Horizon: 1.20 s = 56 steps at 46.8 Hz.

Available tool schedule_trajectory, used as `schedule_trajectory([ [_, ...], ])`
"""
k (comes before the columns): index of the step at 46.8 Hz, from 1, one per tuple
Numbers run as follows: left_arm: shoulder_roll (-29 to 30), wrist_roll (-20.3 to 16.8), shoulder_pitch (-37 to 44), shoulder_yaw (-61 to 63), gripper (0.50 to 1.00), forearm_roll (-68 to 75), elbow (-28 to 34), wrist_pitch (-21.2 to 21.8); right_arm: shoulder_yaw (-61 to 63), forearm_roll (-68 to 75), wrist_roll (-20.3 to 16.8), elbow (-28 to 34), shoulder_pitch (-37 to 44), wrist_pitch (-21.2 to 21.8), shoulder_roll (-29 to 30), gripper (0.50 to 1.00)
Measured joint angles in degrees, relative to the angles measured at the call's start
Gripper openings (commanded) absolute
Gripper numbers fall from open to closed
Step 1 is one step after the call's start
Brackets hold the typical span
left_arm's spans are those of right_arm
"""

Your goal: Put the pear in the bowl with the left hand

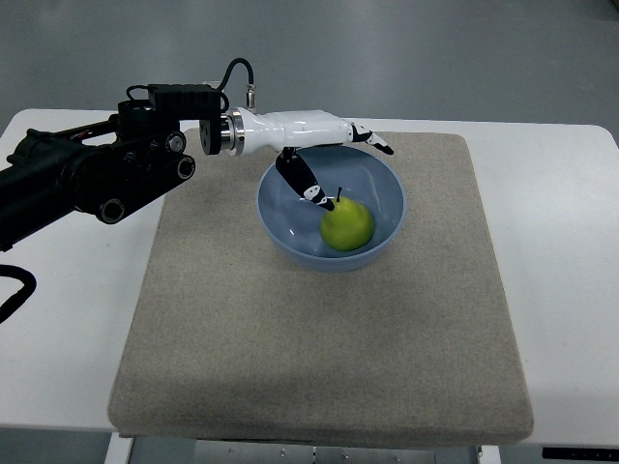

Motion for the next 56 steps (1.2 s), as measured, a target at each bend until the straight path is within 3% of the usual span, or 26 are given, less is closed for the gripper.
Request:
schedule_trajectory([
  [17, 1.1, 0.0, -0.6, -3.9, 0.919, -7.8, 10.6, 2.3, 0.0, 0.0, 0.0, 0.0, 0.0, 0.0, 0.0, 0.926],
  [22, 1.0, 0.0, -0.5, -3.9, 0.926, -12.3, 13.6, 5.0, 0.0, 0.0, 0.0, 0.0, 0.0, 0.0, 0.0, 0.926],
  [25, 1.0, 0.0, -0.4, -3.6, 0.988, -14.9, 14.4, 6.9, 0.0, 0.0, 0.0, 0.0, 0.0, 0.0, 0.0, 0.926],
  [35, 0.2, 0.0, 0.3, -3.1, 0.992, -28.0, 16.4, 16.5, 0.0, 0.0, 0.0, 0.0, 0.0, 0.0, 0.0, 0.926],
  [45, -0.9, 0.0, 2.6, -3.1, 0.992, -35.0, 16.9, 17.3, 0.0, 0.0, 0.0, 0.0, 0.0, 0.0, 0.0, 0.926],
  [56, -4.7, 0.4, 4.7, -3.3, 0.992, -41.0, 23.8, 16.7, 0.0, 0.0, 0.0, 0.0, 0.0, 0.0, 0.0, 0.926],
])
